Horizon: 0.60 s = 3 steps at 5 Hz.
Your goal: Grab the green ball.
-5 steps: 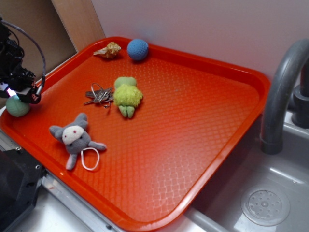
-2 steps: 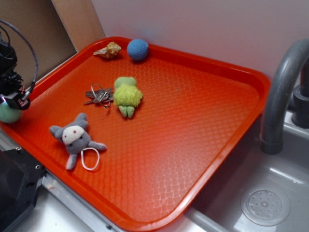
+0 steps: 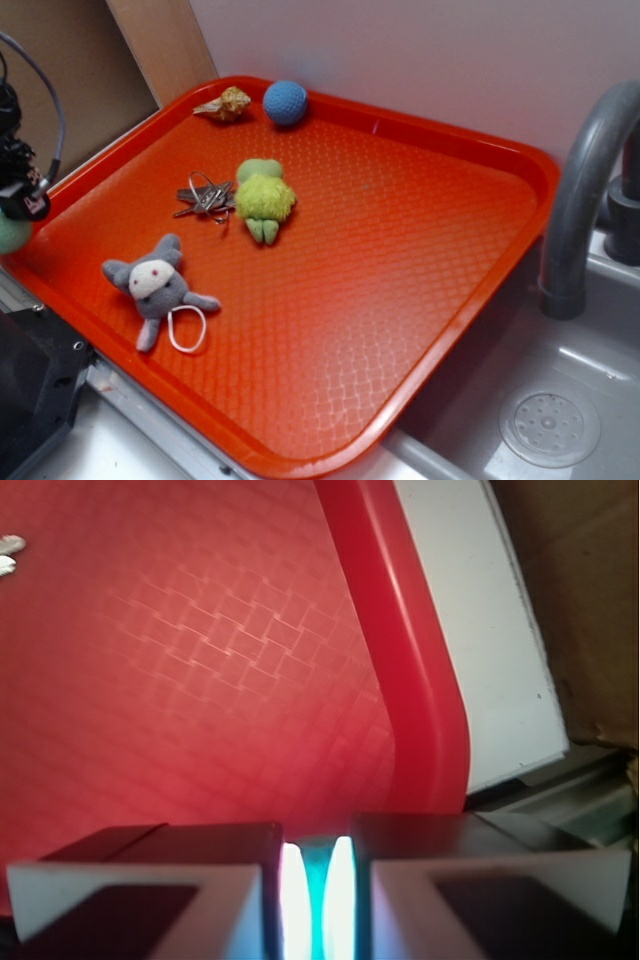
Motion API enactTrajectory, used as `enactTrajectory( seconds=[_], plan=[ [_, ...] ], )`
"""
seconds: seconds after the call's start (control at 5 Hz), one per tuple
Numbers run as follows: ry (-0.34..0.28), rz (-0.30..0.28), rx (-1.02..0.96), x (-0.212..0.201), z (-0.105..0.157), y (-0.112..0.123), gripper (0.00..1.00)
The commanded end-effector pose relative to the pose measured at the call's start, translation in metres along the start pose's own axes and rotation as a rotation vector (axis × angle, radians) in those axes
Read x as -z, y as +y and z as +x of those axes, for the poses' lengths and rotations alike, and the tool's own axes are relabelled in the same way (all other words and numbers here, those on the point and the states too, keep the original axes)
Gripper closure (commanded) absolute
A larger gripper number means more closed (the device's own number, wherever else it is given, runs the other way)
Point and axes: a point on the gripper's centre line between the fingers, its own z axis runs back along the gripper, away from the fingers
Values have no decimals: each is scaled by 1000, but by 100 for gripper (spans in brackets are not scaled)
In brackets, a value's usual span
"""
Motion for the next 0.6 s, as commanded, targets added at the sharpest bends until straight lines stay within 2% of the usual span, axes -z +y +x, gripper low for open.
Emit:
enactTrajectory(
  seconds=[0.0,0.4],
  plan=[
    [-121,-51,20,-74,25,-30,100],
    [-170,-115,97,-131,33,-87,100]
  ],
)
